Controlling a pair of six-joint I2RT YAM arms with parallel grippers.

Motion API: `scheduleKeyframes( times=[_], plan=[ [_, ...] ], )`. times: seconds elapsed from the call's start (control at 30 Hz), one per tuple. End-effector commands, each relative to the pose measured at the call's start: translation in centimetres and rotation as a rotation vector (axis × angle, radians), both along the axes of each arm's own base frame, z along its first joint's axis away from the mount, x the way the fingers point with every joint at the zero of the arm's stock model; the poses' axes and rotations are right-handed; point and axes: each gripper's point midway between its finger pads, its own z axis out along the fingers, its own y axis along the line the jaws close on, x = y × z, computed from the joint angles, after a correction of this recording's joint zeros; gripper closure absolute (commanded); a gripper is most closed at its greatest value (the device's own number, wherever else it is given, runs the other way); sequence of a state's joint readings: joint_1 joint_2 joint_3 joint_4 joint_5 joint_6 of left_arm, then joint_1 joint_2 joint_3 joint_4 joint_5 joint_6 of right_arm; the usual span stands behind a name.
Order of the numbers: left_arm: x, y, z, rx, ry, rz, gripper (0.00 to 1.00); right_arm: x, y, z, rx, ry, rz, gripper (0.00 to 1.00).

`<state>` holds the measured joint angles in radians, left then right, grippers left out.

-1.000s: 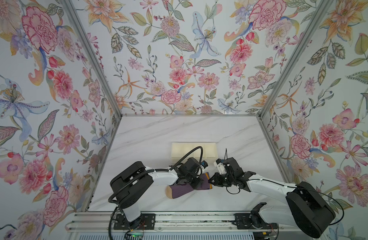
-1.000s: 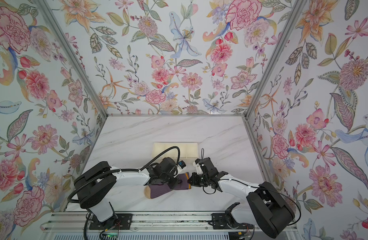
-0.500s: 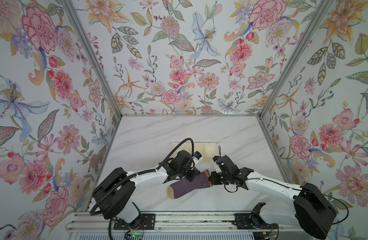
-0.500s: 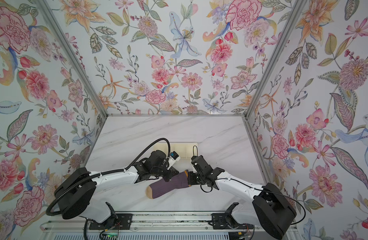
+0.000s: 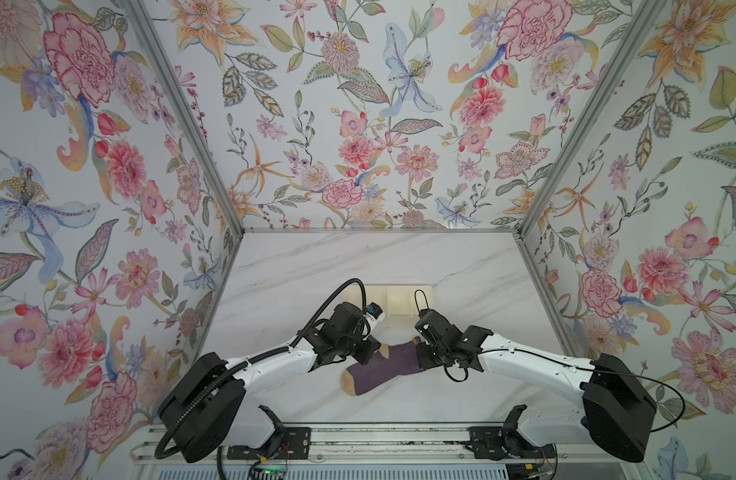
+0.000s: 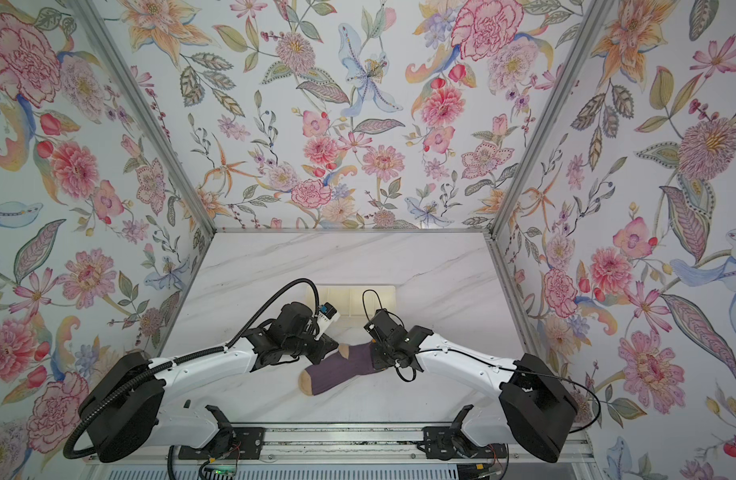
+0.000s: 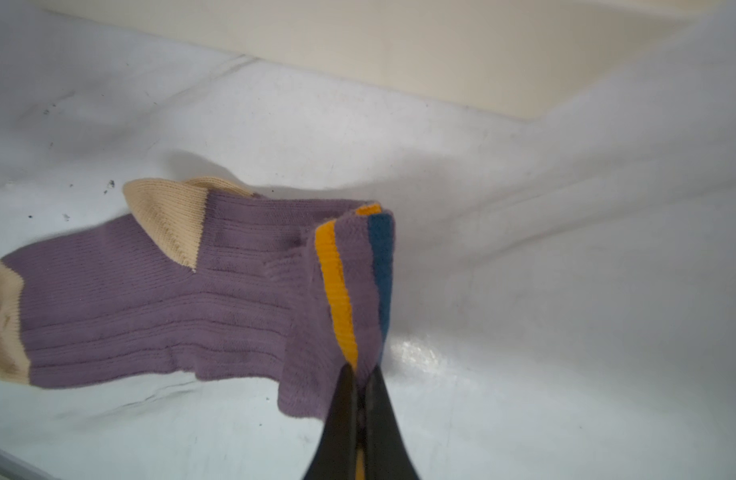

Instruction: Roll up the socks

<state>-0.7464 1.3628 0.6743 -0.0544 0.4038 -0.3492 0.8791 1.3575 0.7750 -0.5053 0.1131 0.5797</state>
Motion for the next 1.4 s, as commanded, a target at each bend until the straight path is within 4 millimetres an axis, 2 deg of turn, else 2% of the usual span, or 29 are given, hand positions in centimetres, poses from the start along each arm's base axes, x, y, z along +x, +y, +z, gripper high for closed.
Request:
scheduleKeyframes(
  times=[0.0, 0.37, 0.67, 1.0, 1.37],
  plan=[
    [0.1, 1.3, -0.1, 0.022, 0.001, 0.035, 0.97, 0.0, -1.3, -0.2, -0.139, -0.018, 0.006, 0.97],
    [0.4, 2.7, 1.2, -0.004, -0.027, 0.068, 0.95, 0.0, 0.7, 0.2, -0.322, -0.078, 0.086, 0.96],
    [1.0, 4.2, 1.6, -0.034, -0.033, 0.126, 0.95, -1.0, 3.3, -0.4, -0.371, -0.094, 0.157, 0.95],
    [1.2, 4.2, 1.9, -0.057, -0.037, 0.129, 0.95, -1.9, 5.1, -1.2, -0.357, -0.073, 0.201, 0.94],
    [1.2, 4.2, 1.7, -0.056, -0.032, 0.128, 0.95, -2.5, 7.0, -2.2, -0.206, -0.012, 0.218, 0.87]
  ],
)
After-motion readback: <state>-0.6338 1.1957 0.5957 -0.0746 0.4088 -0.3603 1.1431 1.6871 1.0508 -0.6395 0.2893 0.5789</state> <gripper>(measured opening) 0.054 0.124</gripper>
